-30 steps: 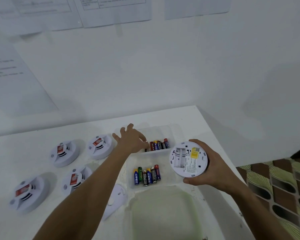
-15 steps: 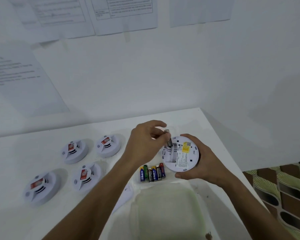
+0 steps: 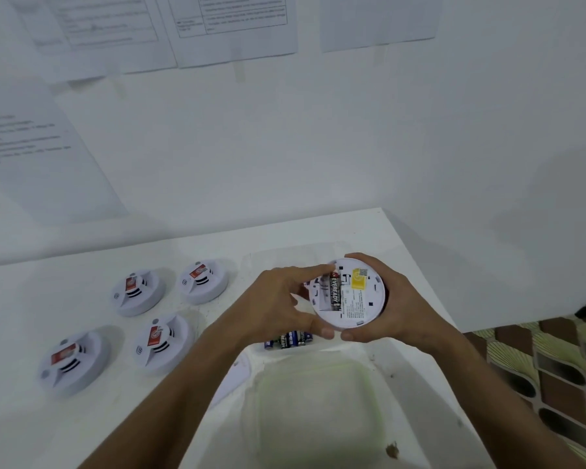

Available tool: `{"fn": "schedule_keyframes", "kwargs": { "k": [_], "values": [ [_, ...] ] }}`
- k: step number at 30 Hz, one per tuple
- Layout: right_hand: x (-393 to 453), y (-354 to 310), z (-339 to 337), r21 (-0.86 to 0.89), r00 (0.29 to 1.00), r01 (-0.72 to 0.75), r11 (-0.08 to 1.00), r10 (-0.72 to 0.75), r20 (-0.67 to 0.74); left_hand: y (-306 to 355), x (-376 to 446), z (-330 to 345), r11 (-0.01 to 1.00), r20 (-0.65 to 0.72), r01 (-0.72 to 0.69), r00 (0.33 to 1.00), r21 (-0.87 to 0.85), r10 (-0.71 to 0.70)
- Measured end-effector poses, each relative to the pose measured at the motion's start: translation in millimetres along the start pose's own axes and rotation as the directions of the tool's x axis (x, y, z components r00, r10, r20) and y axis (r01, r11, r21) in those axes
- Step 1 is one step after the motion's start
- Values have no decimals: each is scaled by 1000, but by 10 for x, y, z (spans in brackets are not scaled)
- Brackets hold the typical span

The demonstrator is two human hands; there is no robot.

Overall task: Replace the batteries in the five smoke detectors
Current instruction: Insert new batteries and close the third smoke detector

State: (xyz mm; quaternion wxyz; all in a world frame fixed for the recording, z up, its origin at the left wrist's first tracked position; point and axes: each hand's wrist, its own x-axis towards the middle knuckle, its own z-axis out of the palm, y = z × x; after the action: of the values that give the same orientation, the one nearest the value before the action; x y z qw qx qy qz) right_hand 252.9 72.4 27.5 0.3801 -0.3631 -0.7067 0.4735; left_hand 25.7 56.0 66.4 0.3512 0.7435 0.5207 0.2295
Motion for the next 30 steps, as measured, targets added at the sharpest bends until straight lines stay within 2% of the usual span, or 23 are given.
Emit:
{"fn": "schedule_keyframes", "kwargs": {
  "k": [5, 11, 13, 15, 16, 18, 19, 21, 23, 27, 30],
  "values": [
    [28, -1, -18, -22, 1000, 9, 1000, -8, 13, -49, 39, 4, 998, -6, -63, 998, -12, 63],
    [59, 33, -9, -1, 1000, -20, 1000, 20, 0, -83, 62, -24, 988, 58, -102, 994, 112, 96],
    [64, 47, -20, 11, 1000, -30, 999, 30, 1, -98, 101, -71, 995, 51, -88, 995, 46, 86],
    [60, 58, -30, 13, 999, -42, 999, 42, -5, -135, 179, -146, 994, -52, -51, 998, -98, 46],
    [54, 68, -37, 9, 999, -50, 999, 50, -14, -186, 248, -192, 993, -133, -20, 991, -117, 5],
    [30, 98, -52, 5, 997, -70, 998, 70, -41, -342, 430, -284, 994, -241, 110, 965, 26, -101],
    [17, 111, -62, 6, 995, -80, 997, 81, -51, -433, 527, -312, 975, -244, 191, 957, 116, -159],
    [0, 136, -82, 2, 994, -90, 996, 90, -58, -595, 721, -310, 936, -193, 300, 945, 183, -265],
    [-4, 165, -103, -1, 994, -92, 996, 92, -62, -694, 888, -241, 920, -114, 340, 940, 194, -323],
    [-1, 227, -141, 0, 992, -105, 994, 105, -64, -771, 1093, -98, 881, 25, 341, 929, 327, -369],
    [-16, 259, -175, 1, 991, -114, 993, 114, -71, -839, 1156, -54, 871, 58, 330, 925, 364, -375]
  ]
}}
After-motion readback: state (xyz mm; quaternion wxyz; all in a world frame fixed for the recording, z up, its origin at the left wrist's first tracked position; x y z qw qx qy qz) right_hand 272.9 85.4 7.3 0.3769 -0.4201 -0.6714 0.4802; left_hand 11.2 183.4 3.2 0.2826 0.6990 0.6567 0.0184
